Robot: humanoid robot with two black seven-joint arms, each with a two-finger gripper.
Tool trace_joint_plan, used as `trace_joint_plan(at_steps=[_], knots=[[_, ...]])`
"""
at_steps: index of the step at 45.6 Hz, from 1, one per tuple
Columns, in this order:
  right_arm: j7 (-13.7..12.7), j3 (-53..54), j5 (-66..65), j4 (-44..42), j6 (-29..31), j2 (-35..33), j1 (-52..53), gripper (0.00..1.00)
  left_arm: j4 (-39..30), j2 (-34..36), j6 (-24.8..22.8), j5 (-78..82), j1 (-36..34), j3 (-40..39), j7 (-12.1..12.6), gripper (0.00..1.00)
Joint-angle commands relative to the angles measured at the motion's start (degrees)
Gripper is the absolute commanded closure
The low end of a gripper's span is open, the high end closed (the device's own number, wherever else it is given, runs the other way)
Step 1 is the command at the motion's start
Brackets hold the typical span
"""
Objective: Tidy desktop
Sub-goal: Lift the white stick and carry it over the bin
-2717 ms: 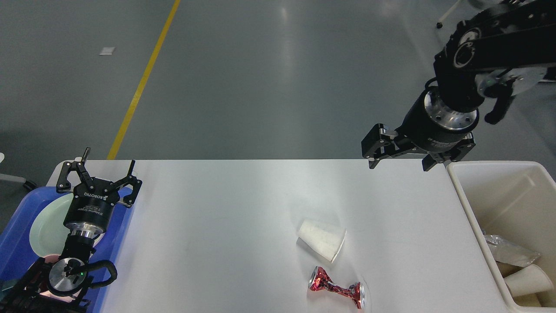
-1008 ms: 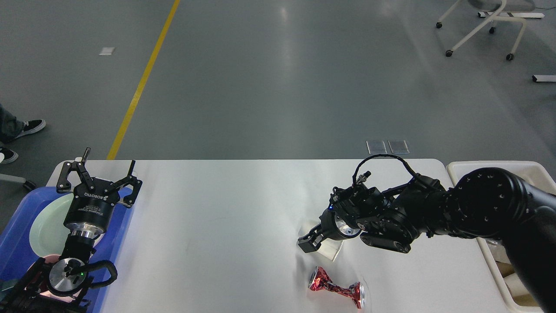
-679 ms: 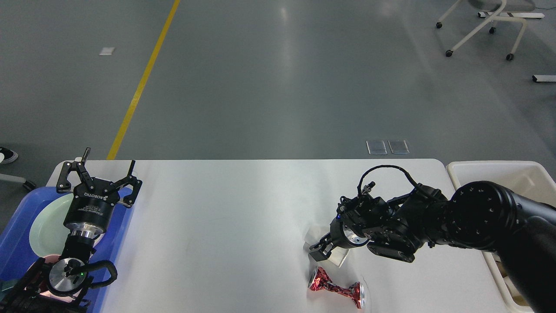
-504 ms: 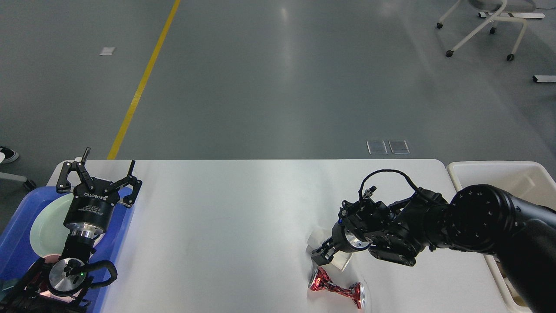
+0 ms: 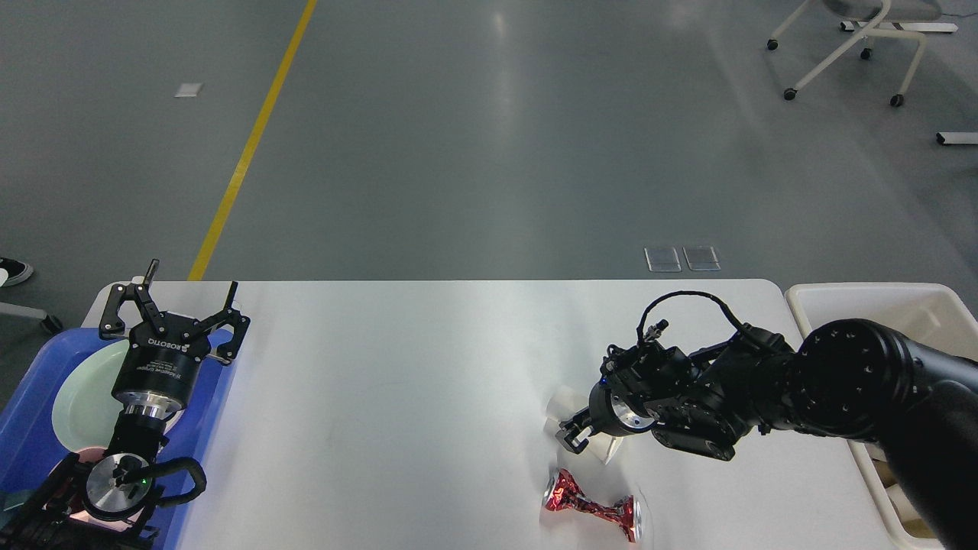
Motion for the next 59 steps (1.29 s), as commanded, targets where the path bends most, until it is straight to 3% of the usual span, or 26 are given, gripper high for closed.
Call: trace_joint_plan(at_steps=[1,21,42,59], knots=[[0.0,0.01,1.71,0.88,0.34,-0.96,2.1,1.0,0.0,0.0,0.0,0.0,0.0,0.0,-0.03,0.04],[0.0,-0.08,8.92,12.92,1.13,-6.24,12.55,1.0,0.0,0.0,0.0,0.0,0.0,0.0,-0.03,0.04],[0.09,-4.99,34.93,25.84,28.54,-14.33,42.95,1.0,0.0,0.0,0.0,0.0,0.0,0.0,-0.03,0.04],[-2.9,-19.58,48.21,42.01,29.08,-19.6,64.49,1.0,0.0,0.0,0.0,0.0,0.0,0.0,-0.03,0.04]])
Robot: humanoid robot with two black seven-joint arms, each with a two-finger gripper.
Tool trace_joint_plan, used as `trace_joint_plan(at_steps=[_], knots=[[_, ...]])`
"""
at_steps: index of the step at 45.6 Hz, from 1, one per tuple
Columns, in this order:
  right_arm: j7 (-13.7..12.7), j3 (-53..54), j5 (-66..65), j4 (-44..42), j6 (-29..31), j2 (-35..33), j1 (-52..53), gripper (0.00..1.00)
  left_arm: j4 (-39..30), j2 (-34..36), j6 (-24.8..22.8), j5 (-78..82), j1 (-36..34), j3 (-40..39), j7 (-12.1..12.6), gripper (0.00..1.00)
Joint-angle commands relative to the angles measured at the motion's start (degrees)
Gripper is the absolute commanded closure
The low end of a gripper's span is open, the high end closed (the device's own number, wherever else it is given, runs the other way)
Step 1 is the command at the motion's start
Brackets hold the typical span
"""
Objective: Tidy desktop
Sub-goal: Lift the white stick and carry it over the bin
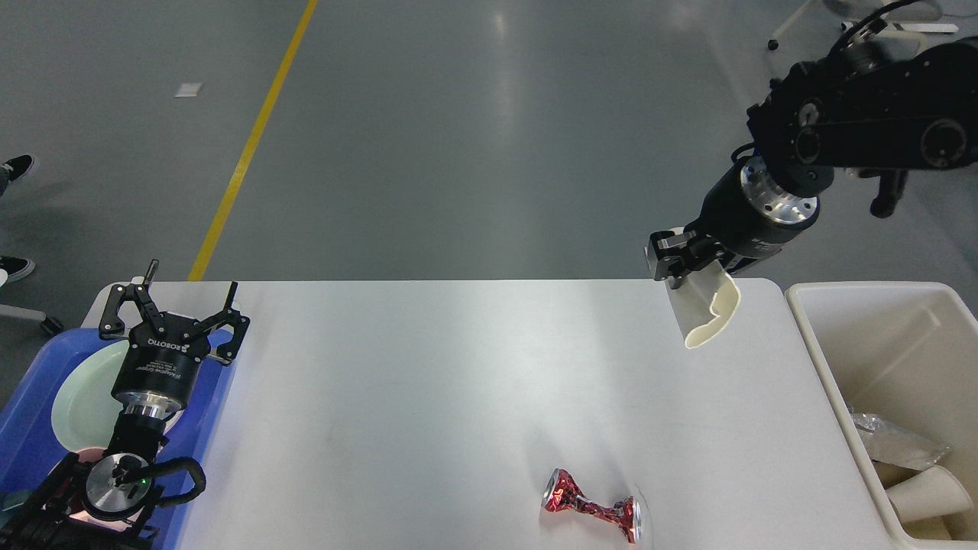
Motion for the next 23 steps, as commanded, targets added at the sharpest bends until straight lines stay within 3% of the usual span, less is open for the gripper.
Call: trace_joint_plan(at_steps=[1,5,23], knots=[[-0.93,-3.84,3.59,5.81,-0.34,-0.87,5.9,1.0,0.0,0.0,0.0,0.0,0.0,0.0,0.03,0.04],[-2.6,-4.63,4.3,6.52,-0.69,-1.22,6.35,1.0,0.0,0.0,0.0,0.0,0.0,0.0,0.03,0.04],[-2.61,-11.4,8.34,4.59,-3.06,-4.3,5.21,1.0,0.0,0.0,0.0,0.0,0.0,0.0,-0.06,0.04]])
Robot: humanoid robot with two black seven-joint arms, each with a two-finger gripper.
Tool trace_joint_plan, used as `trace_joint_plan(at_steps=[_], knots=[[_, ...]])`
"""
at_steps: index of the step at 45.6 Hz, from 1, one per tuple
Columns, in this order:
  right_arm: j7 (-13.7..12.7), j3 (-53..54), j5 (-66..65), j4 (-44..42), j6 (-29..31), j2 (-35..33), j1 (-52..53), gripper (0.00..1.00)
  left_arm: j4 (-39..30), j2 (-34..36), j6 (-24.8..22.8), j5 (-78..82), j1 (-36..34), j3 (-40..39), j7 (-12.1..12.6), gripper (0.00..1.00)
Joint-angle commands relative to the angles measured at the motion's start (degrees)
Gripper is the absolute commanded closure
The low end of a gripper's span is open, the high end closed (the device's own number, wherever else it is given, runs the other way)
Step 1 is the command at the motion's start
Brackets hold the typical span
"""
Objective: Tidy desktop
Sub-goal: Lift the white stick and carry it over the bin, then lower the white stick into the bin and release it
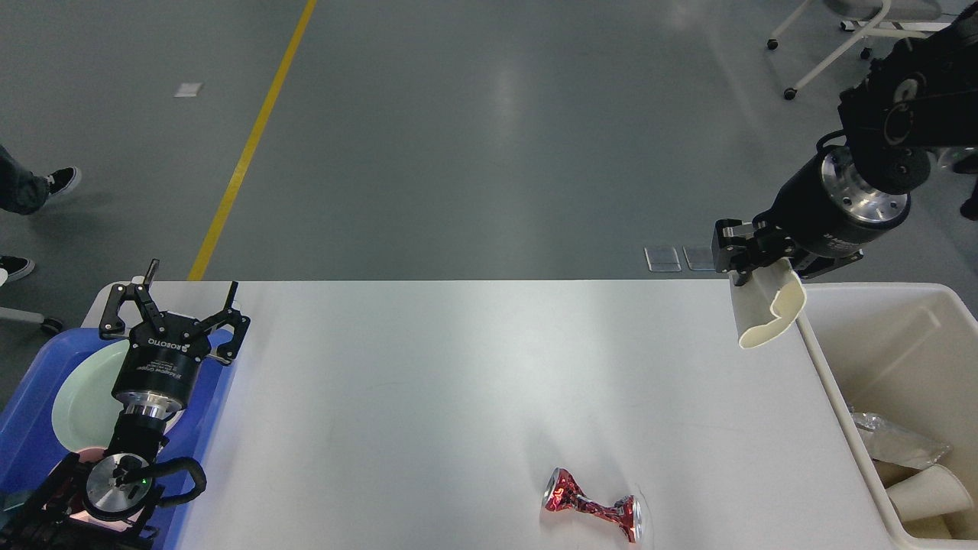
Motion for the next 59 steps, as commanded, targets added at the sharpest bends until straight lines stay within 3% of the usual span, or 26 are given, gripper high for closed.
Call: trace_joint_plan(at_steps=[1,21,33,37,45,59], knots=[[0.0,-2.64,0.41,-1.6,-1.81,-2.74,-1.63,1.0,0.0,0.0,0.0,0.0,0.0,0.0,-0.05,0.04],[0.08,-1.07,-0.29,-30.42,-2.08,-18.65,-27.64,1.0,0.0,0.0,0.0,0.0,0.0,0.0,0.04,0.04],[0.0,15.09,0.41,-48.09,-5.5,-22.52,-53.47,1.0,0.0,0.0,0.0,0.0,0.0,0.0,0.04,0.04],[0.0,21.33,0.32,-53.36,-8.92,-22.0,-63.05,1.0,0.0,0.0,0.0,0.0,0.0,0.0,-0.05,0.04],[0.0,31.27,0.32,-64.09,-23.16,-16.29,-80.81,1.0,0.0,0.0,0.0,0.0,0.0,0.0,0.04,0.04],[-1.94,34.27,0.32,-77.19,-39.34,-6.18,-95.06,1.0,0.0,0.0,0.0,0.0,0.0,0.0,0.04,0.04]])
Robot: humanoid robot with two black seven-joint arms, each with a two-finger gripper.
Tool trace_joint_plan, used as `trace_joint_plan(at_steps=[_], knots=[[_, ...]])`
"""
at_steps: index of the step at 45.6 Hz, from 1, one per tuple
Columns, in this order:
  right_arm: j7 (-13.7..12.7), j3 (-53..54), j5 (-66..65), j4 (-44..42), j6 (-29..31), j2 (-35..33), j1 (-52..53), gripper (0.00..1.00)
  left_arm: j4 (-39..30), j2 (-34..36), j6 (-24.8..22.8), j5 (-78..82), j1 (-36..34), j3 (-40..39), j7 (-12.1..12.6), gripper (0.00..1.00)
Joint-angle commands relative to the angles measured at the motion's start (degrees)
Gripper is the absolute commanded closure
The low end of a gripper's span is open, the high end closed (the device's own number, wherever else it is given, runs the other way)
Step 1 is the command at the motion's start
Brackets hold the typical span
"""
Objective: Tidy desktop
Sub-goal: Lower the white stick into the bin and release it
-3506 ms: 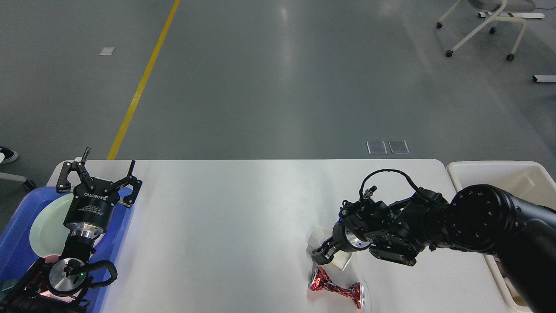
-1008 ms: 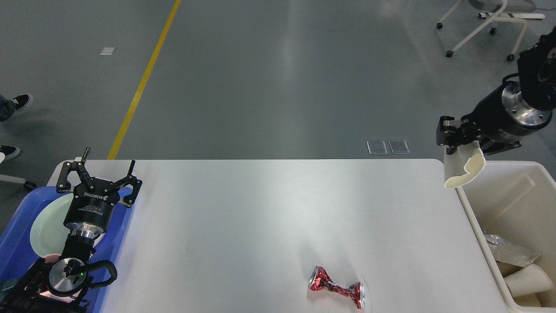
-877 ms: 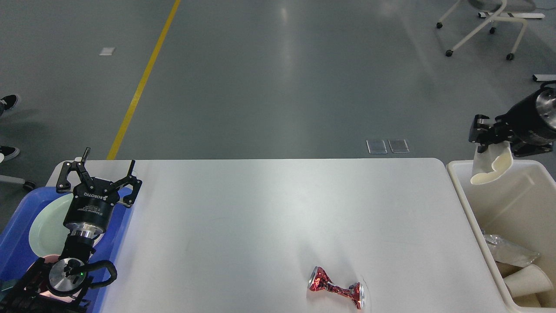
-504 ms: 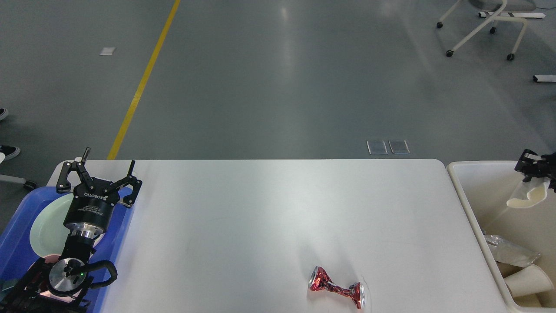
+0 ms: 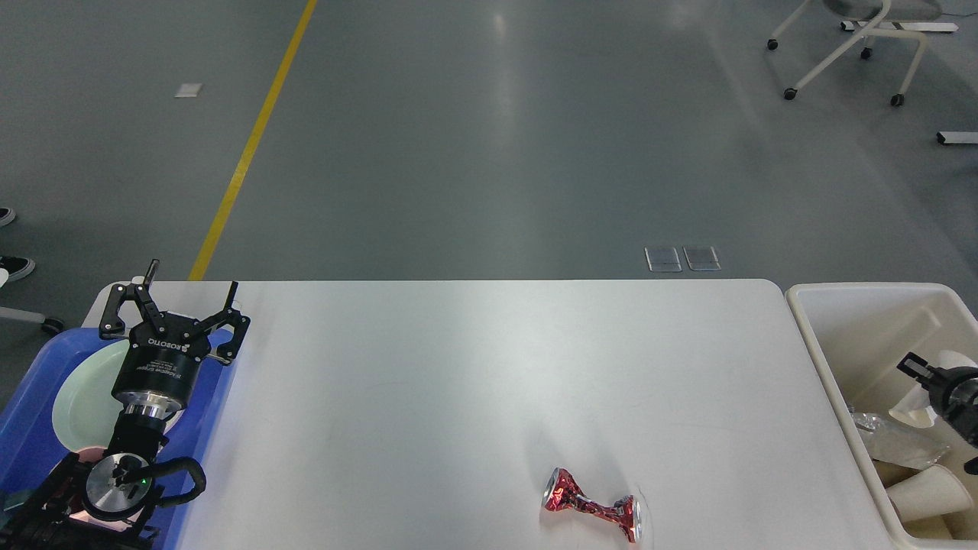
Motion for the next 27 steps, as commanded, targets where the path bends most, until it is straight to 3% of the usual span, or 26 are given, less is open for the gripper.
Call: trace_joint_plan(at_steps=[1,27], knots=[[-1.34,0.11,-0.04,-4.42,-5.52,3.51,-5.38,1.0,0.0,0.0,0.0,0.0,0.0,0.0,-0.04,0.04],[-2.31,0.73,0.22,-4.78,-8.69,5.79,-11.54,1.0,0.0,0.0,0.0,0.0,0.0,0.0,0.05,0.04]])
